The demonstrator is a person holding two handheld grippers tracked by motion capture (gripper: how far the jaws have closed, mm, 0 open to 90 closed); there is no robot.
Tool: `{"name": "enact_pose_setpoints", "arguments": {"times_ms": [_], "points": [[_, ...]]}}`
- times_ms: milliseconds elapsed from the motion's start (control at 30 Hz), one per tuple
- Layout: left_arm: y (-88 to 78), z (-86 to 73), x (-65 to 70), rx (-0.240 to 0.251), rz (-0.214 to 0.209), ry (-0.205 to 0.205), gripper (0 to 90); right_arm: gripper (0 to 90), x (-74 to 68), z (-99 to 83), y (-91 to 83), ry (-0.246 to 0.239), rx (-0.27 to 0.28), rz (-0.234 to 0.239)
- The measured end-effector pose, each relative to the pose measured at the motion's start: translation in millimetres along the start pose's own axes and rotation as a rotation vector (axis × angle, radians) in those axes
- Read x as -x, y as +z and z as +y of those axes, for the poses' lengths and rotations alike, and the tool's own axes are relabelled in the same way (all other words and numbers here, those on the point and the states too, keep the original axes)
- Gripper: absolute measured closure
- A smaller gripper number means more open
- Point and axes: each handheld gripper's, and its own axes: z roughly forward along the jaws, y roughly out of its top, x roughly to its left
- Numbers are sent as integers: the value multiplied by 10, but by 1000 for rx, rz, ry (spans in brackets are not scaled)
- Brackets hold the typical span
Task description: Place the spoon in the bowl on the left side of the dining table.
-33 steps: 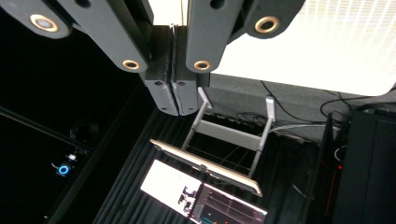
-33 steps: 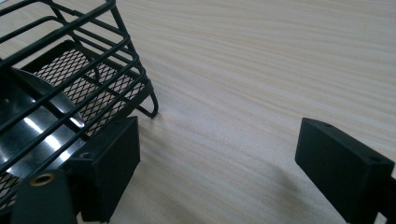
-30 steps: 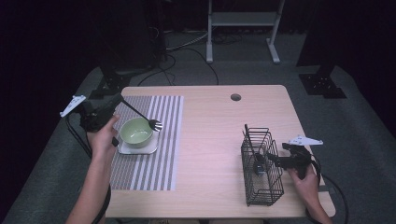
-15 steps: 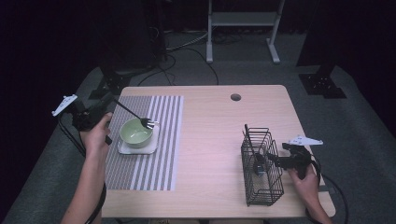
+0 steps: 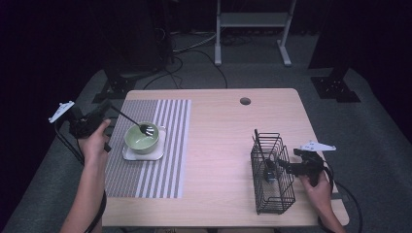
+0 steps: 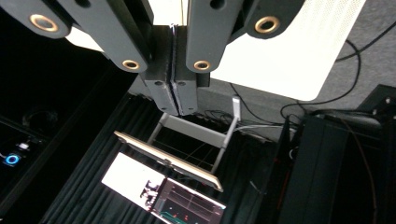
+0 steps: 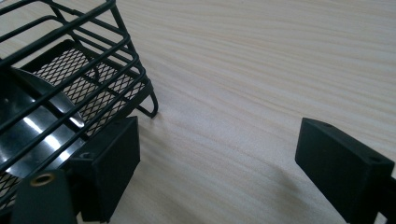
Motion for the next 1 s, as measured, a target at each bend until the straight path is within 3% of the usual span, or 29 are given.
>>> {"name": "enact_pose_setpoints", "arguments": {"times_ms": [433, 1000], "points": [[-62, -48, -230, -4, 65, -21, 896, 130, -1, 1, 2, 0, -3, 0], [-92, -131, -422, -14, 133, -50, 896, 130, 1, 1, 2, 1, -3, 0]]}}
